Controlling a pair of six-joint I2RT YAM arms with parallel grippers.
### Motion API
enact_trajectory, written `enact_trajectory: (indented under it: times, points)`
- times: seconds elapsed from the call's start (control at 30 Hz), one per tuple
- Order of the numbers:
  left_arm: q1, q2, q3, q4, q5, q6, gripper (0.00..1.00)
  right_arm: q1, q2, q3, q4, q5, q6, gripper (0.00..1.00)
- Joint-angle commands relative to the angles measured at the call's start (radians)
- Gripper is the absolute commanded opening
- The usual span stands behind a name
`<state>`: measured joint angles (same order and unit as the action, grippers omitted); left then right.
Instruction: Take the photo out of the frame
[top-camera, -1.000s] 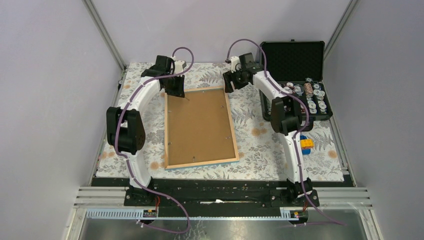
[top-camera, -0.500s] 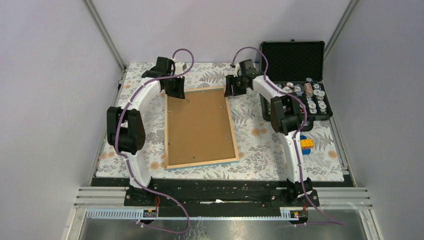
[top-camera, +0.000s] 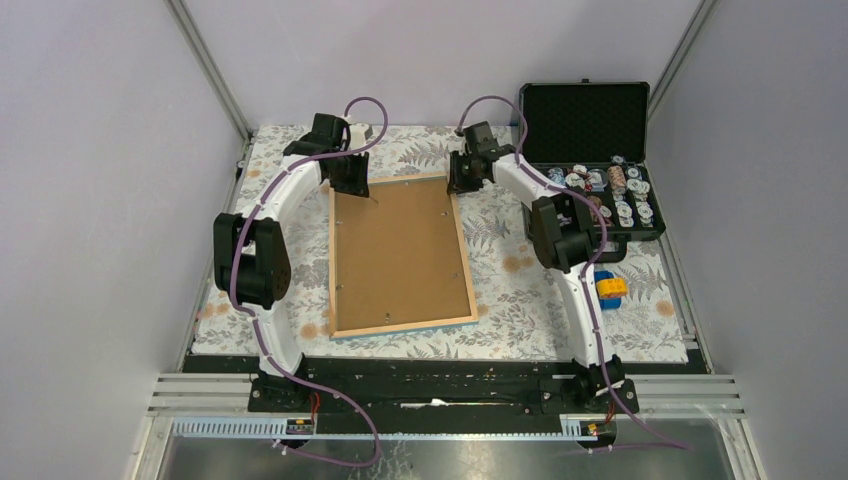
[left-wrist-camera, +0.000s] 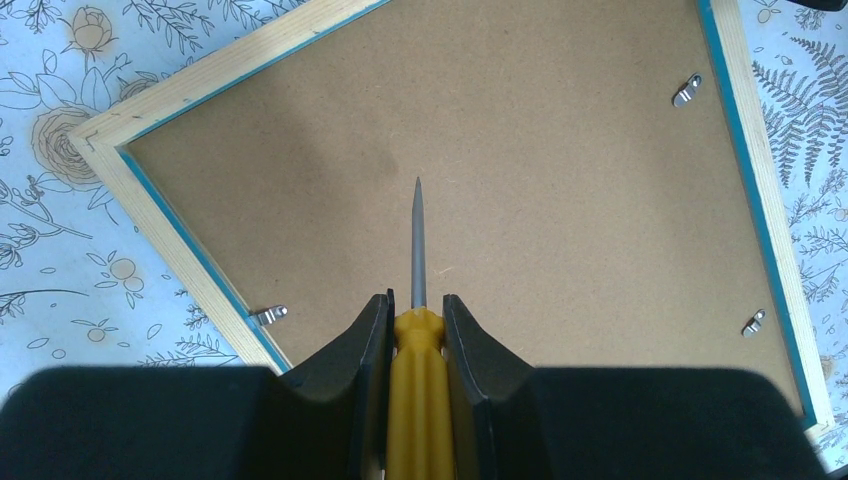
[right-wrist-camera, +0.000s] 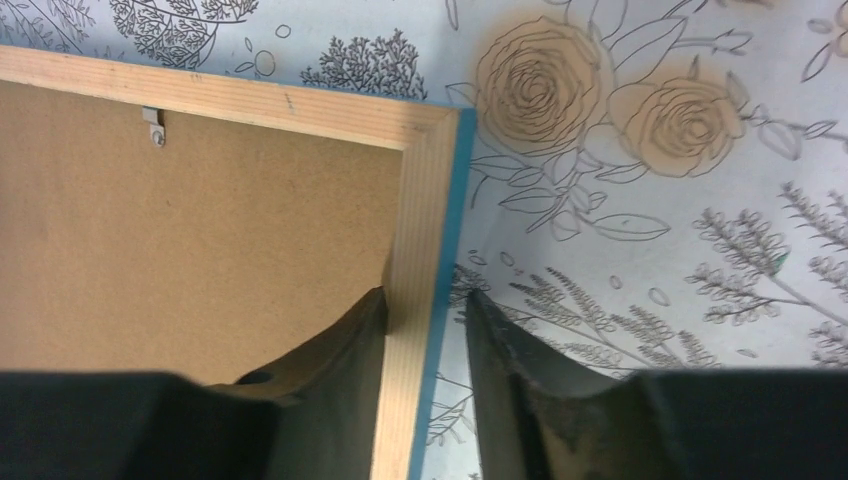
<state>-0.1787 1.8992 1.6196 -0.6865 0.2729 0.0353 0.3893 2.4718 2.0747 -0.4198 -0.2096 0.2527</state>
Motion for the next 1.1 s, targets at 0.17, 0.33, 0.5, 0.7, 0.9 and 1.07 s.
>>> enact_trajectory:
  times: [0.17,0.33,0.5,0.7,0.9,1.07]
  points:
    - [-0.008,-0.03,0.018,0.048,-0.002,-0.011,0.0,0.006,-0.162,-0.23,-0.036,0.075,0.117,0.08]
    - [-0.04,-0.008,0.019,0.064,0.01,-0.031,0.0,0.011,-0.29,-0.406,-0.015,0.064,0.188,0.1]
    - [-0.078,0.005,0.018,0.111,0.03,-0.046,0.0,0.01,-0.369,-0.461,-0.005,0.002,0.107,0.52]
    - [-0.114,0.035,0.035,0.132,0.045,-0.08,0.0,0.008,-0.371,-0.412,-0.009,0.0,-0.176,0.76]
    - [-0.145,0.041,0.009,0.19,0.043,-0.117,0.0,0.006,-0.259,-0.253,-0.051,-0.085,-0.454,0.84]
    - [-0.157,0.058,0.003,0.221,0.014,-0.15,0.0,0.006,-0.155,-0.094,-0.065,-0.134,-0.523,0.84]
